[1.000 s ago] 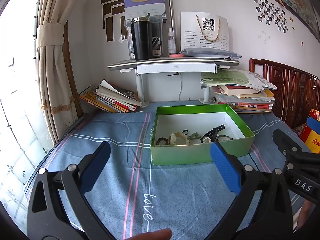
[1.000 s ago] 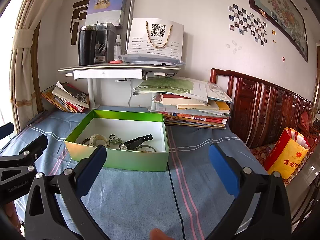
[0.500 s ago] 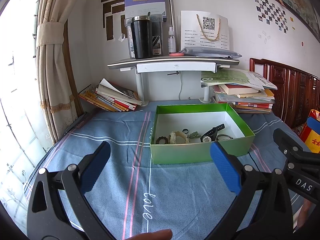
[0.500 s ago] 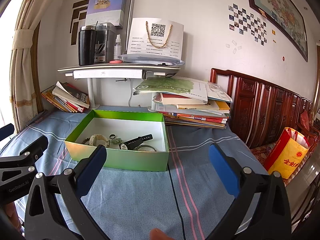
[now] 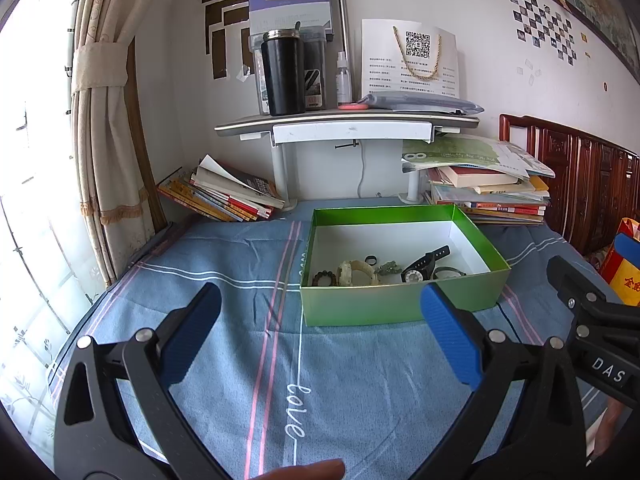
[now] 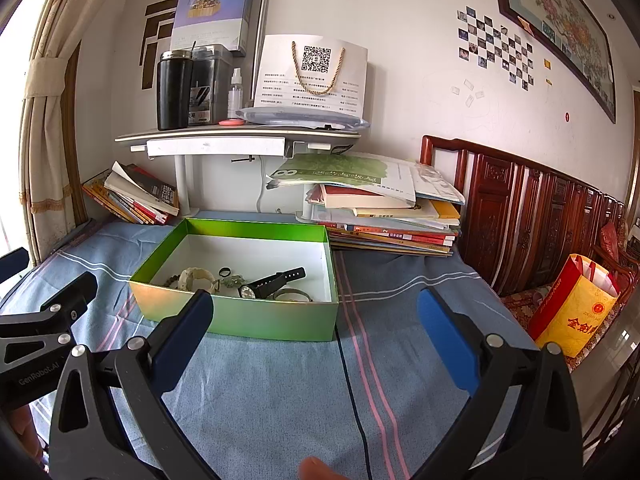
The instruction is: Organize jewelry
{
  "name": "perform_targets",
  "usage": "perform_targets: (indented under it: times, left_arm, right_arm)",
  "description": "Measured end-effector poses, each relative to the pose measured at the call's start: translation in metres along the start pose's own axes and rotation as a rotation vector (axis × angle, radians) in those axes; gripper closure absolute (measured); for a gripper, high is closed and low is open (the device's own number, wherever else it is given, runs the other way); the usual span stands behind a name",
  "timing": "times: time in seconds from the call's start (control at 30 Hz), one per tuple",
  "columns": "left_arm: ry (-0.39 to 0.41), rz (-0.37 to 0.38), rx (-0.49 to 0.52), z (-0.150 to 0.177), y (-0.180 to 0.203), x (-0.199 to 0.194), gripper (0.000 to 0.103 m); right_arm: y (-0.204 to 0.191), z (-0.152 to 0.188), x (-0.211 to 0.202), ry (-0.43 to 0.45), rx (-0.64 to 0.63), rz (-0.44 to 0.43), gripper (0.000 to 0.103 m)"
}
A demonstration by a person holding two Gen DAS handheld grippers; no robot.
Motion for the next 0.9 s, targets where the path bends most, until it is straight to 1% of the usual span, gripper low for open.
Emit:
perform_targets:
  times: [0.9]
  left_arm:
    - [0.0, -0.001, 0.001, 0.002, 0.0011, -0.0002, 0.004]
  right_arm:
    - [-0.002, 0.0019, 0.0005, -0.005, 0.001, 0.001, 0.003]
Point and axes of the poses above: each gripper's, at about its wrist camera, not at the fingertips, and x roughly the way its jaws point, y to its right, z to its underside, the point moved 3 cm from there along x, roughly the way its jaws point, and after that the axes turned 11 degrees about -y, right-handed, at the moved point
